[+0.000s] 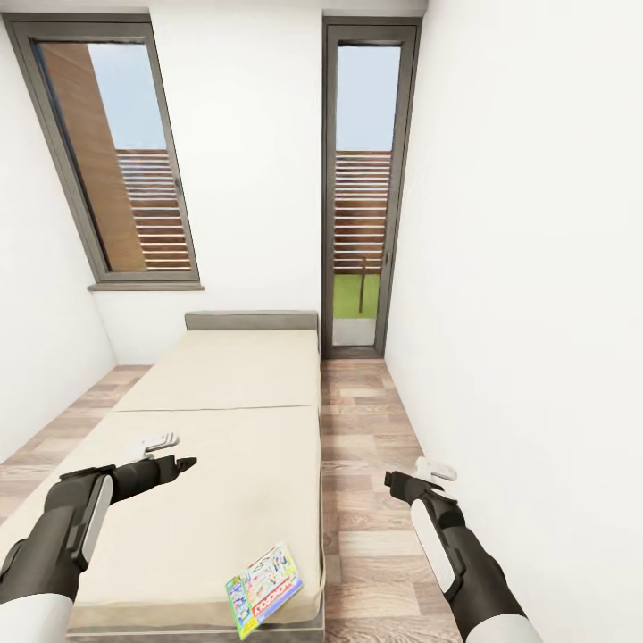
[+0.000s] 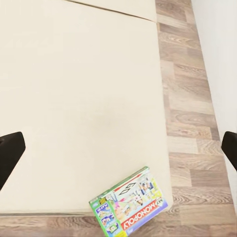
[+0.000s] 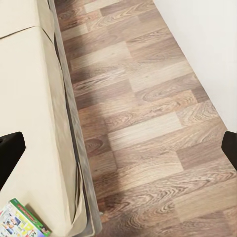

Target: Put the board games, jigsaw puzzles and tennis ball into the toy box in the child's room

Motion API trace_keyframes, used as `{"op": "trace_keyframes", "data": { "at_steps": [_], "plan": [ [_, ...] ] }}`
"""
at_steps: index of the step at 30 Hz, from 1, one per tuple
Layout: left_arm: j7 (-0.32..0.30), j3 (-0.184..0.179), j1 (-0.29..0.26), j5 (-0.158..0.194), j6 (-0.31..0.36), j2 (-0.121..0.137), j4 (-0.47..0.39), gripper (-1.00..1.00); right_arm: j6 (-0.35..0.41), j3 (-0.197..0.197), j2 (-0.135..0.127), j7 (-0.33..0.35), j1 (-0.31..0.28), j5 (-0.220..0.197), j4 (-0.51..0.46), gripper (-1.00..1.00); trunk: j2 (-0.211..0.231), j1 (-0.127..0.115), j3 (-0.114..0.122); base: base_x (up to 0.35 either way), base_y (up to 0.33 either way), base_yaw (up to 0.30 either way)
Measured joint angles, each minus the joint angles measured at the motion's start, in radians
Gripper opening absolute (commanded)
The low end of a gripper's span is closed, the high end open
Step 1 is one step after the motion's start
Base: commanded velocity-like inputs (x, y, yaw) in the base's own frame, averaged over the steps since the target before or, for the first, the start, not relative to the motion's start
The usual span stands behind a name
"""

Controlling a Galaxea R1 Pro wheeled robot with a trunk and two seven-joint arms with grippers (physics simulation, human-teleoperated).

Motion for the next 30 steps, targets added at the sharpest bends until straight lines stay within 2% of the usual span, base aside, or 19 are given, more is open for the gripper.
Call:
{"op": "trace_keyframes", "data": {
  "at_steps": [17, 21, 30],
  "plan": [
    [0.001, -0.001, 0.000, 0.003, 0.003, -0.008, 0.000, 1.00, 0.001, 0.000, 0.000, 0.001, 0.000, 0.000, -0.001, 1.00, 0.000, 0.000, 0.000, 0.000, 0.000, 0.000],
    [0.002, -0.002, 0.000, 0.003, 0.006, -0.018, 0.000, 1.00, 0.001, 0.000, 0.000, 0.002, 0.000, 0.000, -0.001, 1.00, -0.028, 0.015, -0.013, 0.000, 0.000, 0.000],
    [0.008, -0.003, 0.000, 0.000, 0.013, -0.049, 0.002, 1.00, 0.001, -0.001, -0.001, 0.004, 0.000, -0.001, -0.001, 1.00, -0.028, 0.015, -0.013, 0.000, 0.000, 0.000]
  ]
}}
